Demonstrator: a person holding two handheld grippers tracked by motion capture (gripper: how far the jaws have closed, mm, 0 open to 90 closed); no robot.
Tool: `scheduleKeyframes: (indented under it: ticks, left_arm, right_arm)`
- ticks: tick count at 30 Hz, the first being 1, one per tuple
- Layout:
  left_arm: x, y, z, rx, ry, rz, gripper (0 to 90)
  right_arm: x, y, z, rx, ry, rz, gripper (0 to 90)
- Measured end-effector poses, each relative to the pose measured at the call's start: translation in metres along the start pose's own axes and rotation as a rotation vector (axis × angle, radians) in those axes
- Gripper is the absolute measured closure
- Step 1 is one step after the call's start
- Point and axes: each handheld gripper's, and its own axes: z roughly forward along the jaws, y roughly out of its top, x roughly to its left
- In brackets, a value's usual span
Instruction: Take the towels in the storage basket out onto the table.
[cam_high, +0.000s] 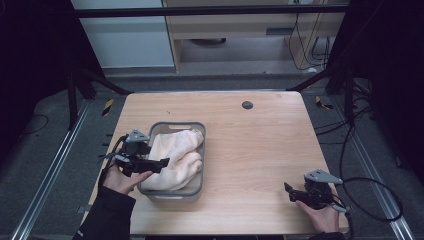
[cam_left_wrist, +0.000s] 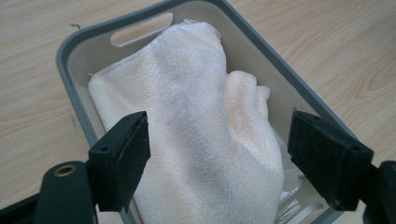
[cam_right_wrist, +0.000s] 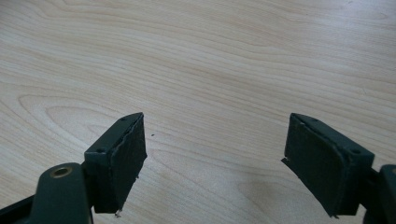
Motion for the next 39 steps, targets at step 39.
scheduleKeyframes:
  ticks: [39]
  left_arm:
    - [0.001, -0.016, 0.080, 0.226, 0.001, -0.013, 22.1]
  right_arm:
    - [-0.001, -0.002, 0.007, 0.059, 0.035, 0.000, 16.6]
